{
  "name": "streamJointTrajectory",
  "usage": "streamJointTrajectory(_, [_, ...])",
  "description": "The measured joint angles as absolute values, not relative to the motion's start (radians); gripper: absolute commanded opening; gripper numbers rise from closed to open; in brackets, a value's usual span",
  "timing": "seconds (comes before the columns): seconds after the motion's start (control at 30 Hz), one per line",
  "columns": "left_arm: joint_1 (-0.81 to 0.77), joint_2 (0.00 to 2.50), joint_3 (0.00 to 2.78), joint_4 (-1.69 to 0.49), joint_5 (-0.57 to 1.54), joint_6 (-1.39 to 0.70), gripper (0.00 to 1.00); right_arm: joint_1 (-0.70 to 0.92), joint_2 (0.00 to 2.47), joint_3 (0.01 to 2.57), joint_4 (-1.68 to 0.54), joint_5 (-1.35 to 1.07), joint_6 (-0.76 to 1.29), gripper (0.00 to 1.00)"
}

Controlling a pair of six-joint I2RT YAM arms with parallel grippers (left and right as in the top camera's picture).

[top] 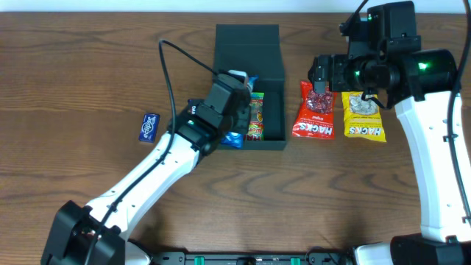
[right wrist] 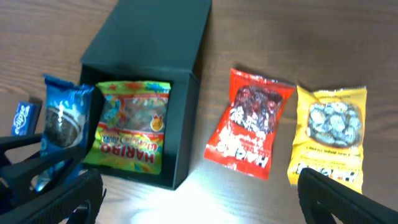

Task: Pack container
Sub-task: 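Lower the Oreo pack into the box with left gripper and release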

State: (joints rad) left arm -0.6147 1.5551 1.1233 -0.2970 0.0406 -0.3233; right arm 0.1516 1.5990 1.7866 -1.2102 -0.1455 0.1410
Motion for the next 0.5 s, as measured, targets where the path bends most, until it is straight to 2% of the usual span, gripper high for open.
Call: streamJointTrajectory(0.5, [-0.670,1.723,1.123,-0.025,0.039,-0.470,0.27,0.152,1.483,1.787,-1.257,-0.137,0.082,0.99])
